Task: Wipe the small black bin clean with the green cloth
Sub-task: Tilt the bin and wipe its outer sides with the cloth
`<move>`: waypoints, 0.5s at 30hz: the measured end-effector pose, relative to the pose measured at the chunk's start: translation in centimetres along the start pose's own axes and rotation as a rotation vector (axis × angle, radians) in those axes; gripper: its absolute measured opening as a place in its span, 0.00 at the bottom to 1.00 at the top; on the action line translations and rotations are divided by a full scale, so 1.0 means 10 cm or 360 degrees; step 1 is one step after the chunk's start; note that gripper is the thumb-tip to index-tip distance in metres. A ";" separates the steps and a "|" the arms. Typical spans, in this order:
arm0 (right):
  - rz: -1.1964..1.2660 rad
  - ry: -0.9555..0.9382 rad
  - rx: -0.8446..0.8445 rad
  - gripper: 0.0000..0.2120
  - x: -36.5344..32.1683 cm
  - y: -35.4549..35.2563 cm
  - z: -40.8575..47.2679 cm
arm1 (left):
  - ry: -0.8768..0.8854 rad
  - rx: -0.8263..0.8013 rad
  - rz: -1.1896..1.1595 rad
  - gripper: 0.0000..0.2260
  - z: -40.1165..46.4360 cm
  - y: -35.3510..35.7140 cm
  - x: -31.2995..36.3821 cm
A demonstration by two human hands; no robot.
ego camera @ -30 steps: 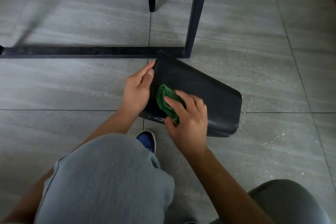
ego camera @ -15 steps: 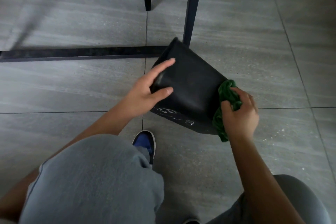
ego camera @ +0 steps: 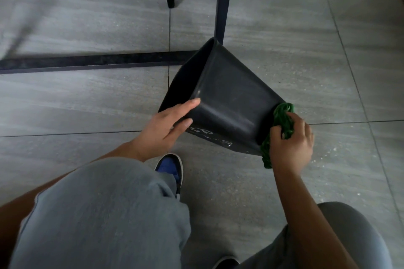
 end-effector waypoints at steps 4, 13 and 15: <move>0.0035 0.0076 -0.0067 0.20 0.07 -0.02 0.05 | 0.0043 -0.0060 -0.0032 0.22 0.06 -0.07 0.09; 0.0187 0.0361 -0.0117 0.19 0.05 -0.09 0.02 | 0.0307 -0.0002 -0.0085 0.17 0.35 -0.18 0.23; 0.0234 0.0399 -0.0095 0.18 0.03 -0.08 -0.02 | 0.0352 0.0032 -0.0051 0.15 0.48 -0.21 0.31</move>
Point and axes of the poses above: each hand's wrist, its own z-axis towards the middle knuckle, its own y-axis out of the palm, x = y × z, the point moved 3 cm from there along z, towards the middle knuckle, and after that the axes turned 1 degree about -x, right-handed, at the moved point
